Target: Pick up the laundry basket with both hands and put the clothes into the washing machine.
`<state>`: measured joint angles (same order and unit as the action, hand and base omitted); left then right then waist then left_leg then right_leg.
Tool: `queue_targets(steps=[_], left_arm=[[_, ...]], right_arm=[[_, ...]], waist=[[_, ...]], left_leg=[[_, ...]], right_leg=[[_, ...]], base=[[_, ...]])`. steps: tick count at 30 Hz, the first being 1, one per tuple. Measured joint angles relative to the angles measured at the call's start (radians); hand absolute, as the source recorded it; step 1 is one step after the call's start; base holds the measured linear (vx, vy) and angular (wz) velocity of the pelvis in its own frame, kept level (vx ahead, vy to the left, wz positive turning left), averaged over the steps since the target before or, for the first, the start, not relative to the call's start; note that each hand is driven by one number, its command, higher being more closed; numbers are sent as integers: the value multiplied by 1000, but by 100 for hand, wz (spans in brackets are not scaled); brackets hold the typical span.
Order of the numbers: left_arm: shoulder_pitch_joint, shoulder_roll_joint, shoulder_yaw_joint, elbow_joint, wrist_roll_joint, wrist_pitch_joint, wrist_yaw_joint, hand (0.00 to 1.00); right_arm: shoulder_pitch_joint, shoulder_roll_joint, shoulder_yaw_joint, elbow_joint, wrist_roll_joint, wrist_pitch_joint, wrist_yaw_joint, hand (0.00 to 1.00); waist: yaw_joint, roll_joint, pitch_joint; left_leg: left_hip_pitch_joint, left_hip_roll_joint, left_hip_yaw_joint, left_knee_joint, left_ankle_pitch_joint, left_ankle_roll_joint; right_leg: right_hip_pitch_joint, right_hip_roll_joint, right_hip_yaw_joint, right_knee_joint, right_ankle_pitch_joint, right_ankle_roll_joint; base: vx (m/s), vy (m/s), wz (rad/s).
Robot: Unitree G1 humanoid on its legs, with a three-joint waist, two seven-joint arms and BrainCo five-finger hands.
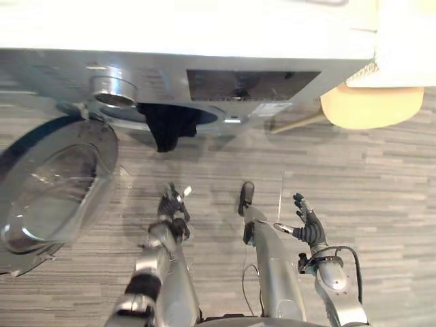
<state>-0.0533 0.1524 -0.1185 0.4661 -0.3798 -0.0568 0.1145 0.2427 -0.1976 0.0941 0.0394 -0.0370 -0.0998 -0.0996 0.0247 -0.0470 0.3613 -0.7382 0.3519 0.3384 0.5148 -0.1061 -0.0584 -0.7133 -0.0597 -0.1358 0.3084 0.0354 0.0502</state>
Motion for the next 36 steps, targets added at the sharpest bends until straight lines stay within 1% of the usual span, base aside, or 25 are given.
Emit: queue_targets(steps=[1, 3, 4, 6, 9, 12, 15, 16, 18, 20, 22, 25, 27, 28, 30, 32, 33, 34, 35, 36], left_arm=[[33, 2, -12, -17, 3, -5, -10, 0], [117, 13, -50, -64, 32, -22, -45, 0], [129, 13, -52, -70, 41, -27, -52, 0], [155, 22, -68, -75, 64, -36, -75, 0], [167, 32, -71, -75, 69, -37, -95, 0], [185, 43, -73, -92, 68, -37, -109, 0], [216, 56, -74, -105, 69, -38, -115, 0], [232, 58, -70, -101, 82, -38, -116, 0], [242, 58, -68, -94, 109, -38, -116, 0], [256, 57, -61, -65, 174, -38, -117, 0], [269, 33, -16, -46, 242, -35, -116, 0], [286, -14, 66, -45, 270, -33, -112, 0], [304, -49, 139, -44, 273, -27, -101, 0], [311, -54, 151, -43, 273, -27, -96, 0], [333, -75, 201, -2, 266, -25, -81, 0], [358, -84, 212, 18, 277, -15, -66, 0], [374, -97, 223, 25, 286, -11, -66, 0], [374, -107, 234, 37, 291, -10, -67, 0], [366, -125, 259, 82, 294, -4, -64, 0], [359, -139, 291, 123, 294, 0, -63, 0]], right_arm=[[0, -1, -1, 14, -6, 0, 3, 0], [1, -3, 1, 59, -14, 0, 16, 0], [1, -2, 2, 73, -15, 0, 16, 0], [1, -2, 3, 132, -20, -1, 17, 0], [3, -1, 4, 209, -52, -1, 18, 0], [3, 5, 6, 260, -55, -1, 18, 0], [0, 4, 17, 306, -55, -2, 18, 0], [-13, 6, 27, 363, -55, -3, 20, 0], [-25, 7, 34, 407, -57, -2, 26, 0], [-48, 12, 43, 471, -60, -1, 38, 0], [-65, 17, 41, 527, -82, -1, 37, 0], [-62, 17, 38, 582, -98, 2, 37, 0], [-59, 18, 25, 596, -124, 14, 37, 0], [-60, 18, 20, 598, -126, 17, 36, 0], [-61, 19, 15, 609, -131, 28, 35, 0], [-60, 28, 8, 614, -134, 30, 35, 0], [-59, 38, -11, 615, -135, 32, 34, 0], [-58, 45, -23, 615, -135, 33, 34, 0], [-59, 56, -44, 626, -135, 36, 33, 0], [-62, 61, -61, 645, -135, 38, 33, 0]], waist=[[2, 4, -12], [18, 26, -35], [19, 31, -43], [18, 40, -67], [16, 42, -96], [14, 42, -101], [12, 43, -118], [12, 49, -125], [14, 51, -130], [15, 55, -155], [9, 68, -169], [13, 74, -193], [14, 80, -198], [16, 81, -200], [25, 83, -222], [33, 82, -243], [39, 78, -253], [40, 73, -250], [45, 69, -251], [42, 65, -254]], left_leg=[[15, -5, 1, -8, 0, 0], [92, -20, 8, -37, -2, 2], [111, -25, 8, -45, -2, 1], [186, -51, 7, -84, 4, -6], [250, -78, -7, -122, 12, -16], [297, -96, -20, -147, 16, -19], [320, -116, -31, -172, 22, -22], [336, -119, -38, -178, 26, -20], [360, -125, -38, -188, 27, -19], [390, -130, -39, -200, 27, -18], [429, -141, -74, -211, 28, -18], [473, -164, -112, -256, 49, -19], [514, -197, -165, -315, 91, -19], [518, -204, -179, -324, 97, -20], [527, -219, -206, -353, 117, -19], [543, -230, -212, -388, 131, -18], [543, -229, -195, -389, 121, -15], [541, -226, -181, -370, 116, -9], [525, -215, -143, -273, 86, 7], [511, -213, -138, -167, 38, 12]], right_leg=[[9, -5, 0, 4, -5, 2], [74, -15, 0, 3, -21, 5], [91, -19, -2, 3, -26, 3], [152, -39, -6, 2, -41, 9], [212, -55, -28, 2, -51, 11], [260, -68, -40, 2, -64, 17], [280, -81, -53, 0, -73, 21], [306, -82, -55, -15, -75, 24], [331, -84, -56, -25, -76, 27], [365, -84, -60, -45, -76, 28], [433, -86, -90, -69, -81, 36], [496, -100, -141, -89, -89, 42], [557, -126, -202, -91, -107, 47], [563, -134, -219, -81, -115, 48], [568, -170, -267, -29, -154, 49], [570, -190, -288, -5, -168, 50], [569, -199, -300, -4, -167, 50], [570, -207, -302, -1, -167, 50], [576, -229, -303, 10, -167, 50], [585, -249, -306, 13, -164, 56]], base=[[32, 32, 13], [44, 32, 13], [52, 28, 14], [60, 39, 19], [75, 6, 21], [71, 2, 22], [93, 3, 17], [111, 12, 12], [90, 14, 6], [122, 22, 7], [111, 16, 29], [84, 11, 53], [60, 0, 80], [20, 7, 83], [-22, -1, 67], [-32, -9, 37], [-39, 6, 23], [-31, 19, 14], [-6, 52, 12], [2, 70, 8]])
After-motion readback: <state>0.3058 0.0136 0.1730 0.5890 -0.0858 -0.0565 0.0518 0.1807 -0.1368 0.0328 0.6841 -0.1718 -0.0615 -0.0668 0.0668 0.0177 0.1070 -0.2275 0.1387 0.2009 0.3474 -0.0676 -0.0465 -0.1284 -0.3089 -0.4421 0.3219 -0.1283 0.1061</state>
